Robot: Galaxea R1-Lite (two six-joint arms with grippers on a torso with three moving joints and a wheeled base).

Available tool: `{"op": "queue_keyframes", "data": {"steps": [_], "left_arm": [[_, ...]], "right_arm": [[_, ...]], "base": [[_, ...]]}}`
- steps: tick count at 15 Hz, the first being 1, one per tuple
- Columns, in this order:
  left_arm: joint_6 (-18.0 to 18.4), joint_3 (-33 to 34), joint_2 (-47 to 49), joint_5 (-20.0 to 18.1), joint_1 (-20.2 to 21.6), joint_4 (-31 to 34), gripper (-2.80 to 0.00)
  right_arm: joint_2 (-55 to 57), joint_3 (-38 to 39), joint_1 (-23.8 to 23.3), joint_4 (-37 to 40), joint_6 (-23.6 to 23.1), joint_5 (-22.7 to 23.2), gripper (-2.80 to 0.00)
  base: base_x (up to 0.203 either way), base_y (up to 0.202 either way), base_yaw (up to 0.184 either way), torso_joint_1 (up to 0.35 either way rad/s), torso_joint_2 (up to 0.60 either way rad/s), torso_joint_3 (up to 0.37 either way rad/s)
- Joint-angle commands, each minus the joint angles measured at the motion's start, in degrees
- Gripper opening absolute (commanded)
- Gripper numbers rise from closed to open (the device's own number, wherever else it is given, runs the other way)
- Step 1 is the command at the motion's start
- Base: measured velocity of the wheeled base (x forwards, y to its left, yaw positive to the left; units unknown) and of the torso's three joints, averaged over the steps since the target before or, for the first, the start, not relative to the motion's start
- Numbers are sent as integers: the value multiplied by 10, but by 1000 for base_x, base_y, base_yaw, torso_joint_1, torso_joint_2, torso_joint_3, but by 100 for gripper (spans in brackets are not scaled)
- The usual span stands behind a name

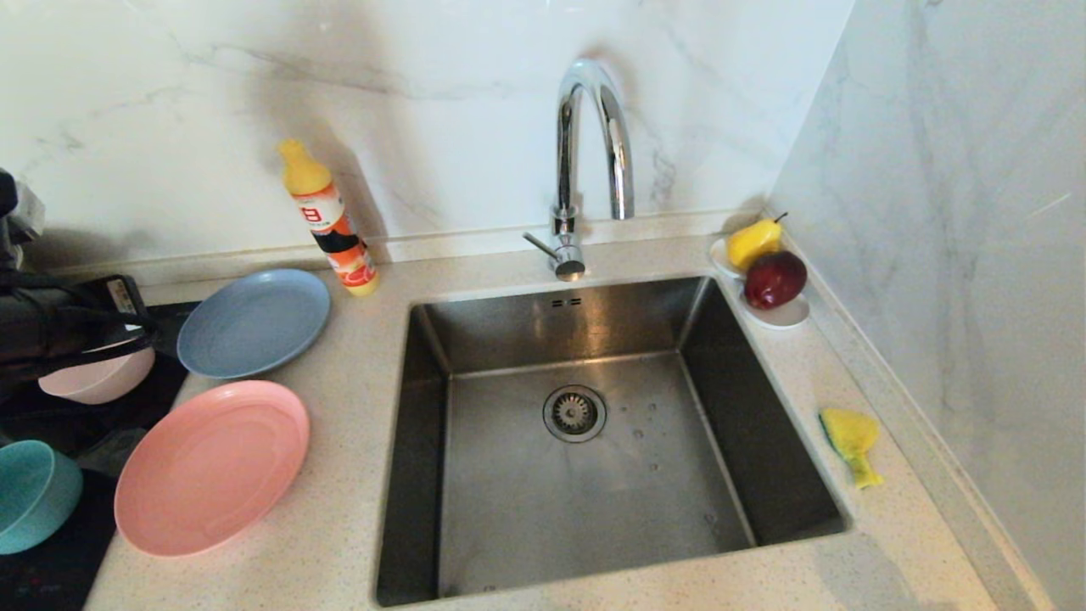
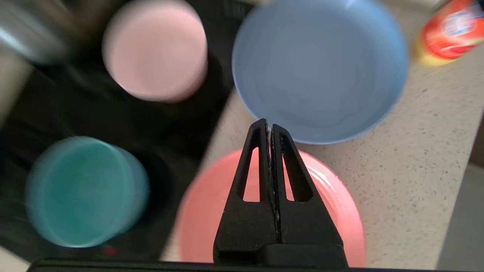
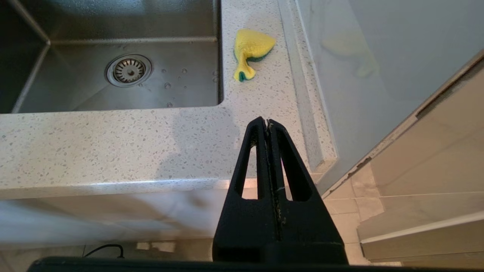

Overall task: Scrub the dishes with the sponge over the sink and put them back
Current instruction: Place the plate on the plate

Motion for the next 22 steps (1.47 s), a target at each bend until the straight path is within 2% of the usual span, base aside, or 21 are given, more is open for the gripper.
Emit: {"op": "queue_keyframes", "data": {"steps": [1, 3, 4, 6, 10, 11, 13, 17, 22], "left_arm": [[-32, -49, 68, -46, 27, 51, -280], [-70, -114, 103, -97, 56, 107, -280], [-78, -138, 123, -111, 72, 126, -280], [-83, -167, 165, -124, 97, 147, -280], [-100, -188, 228, -139, 117, 152, -280], [-109, -192, 235, -148, 118, 152, 0], [-118, -200, 239, -167, 118, 158, 0], [-132, -212, 256, -169, 118, 160, 0], [-170, -230, 293, -169, 120, 160, 0]], "right_arm": [[-1, 0, 0, 0, 0, 0, -280], [-1, 0, 0, 0, 0, 0, -280], [-1, 0, 0, 0, 0, 0, -280], [-1, 0, 0, 0, 0, 0, -280], [-1, 0, 0, 0, 0, -1, -280], [-1, 0, 0, 0, 0, 0, -280], [-1, 0, 0, 0, 0, 0, -280], [-1, 0, 0, 0, 0, 0, -280], [-1, 0, 0, 0, 0, 0, -280]], "base": [[0, 0, 0, 0, 0, 0], [0, 0, 0, 0, 0, 0], [0, 0, 0, 0, 0, 0], [0, 0, 0, 0, 0, 0], [0, 0, 0, 0, 0, 0], [0, 0, 0, 0, 0, 0], [0, 0, 0, 0, 0, 0], [0, 0, 0, 0, 0, 0], [0, 0, 0, 0, 0, 0]]}}
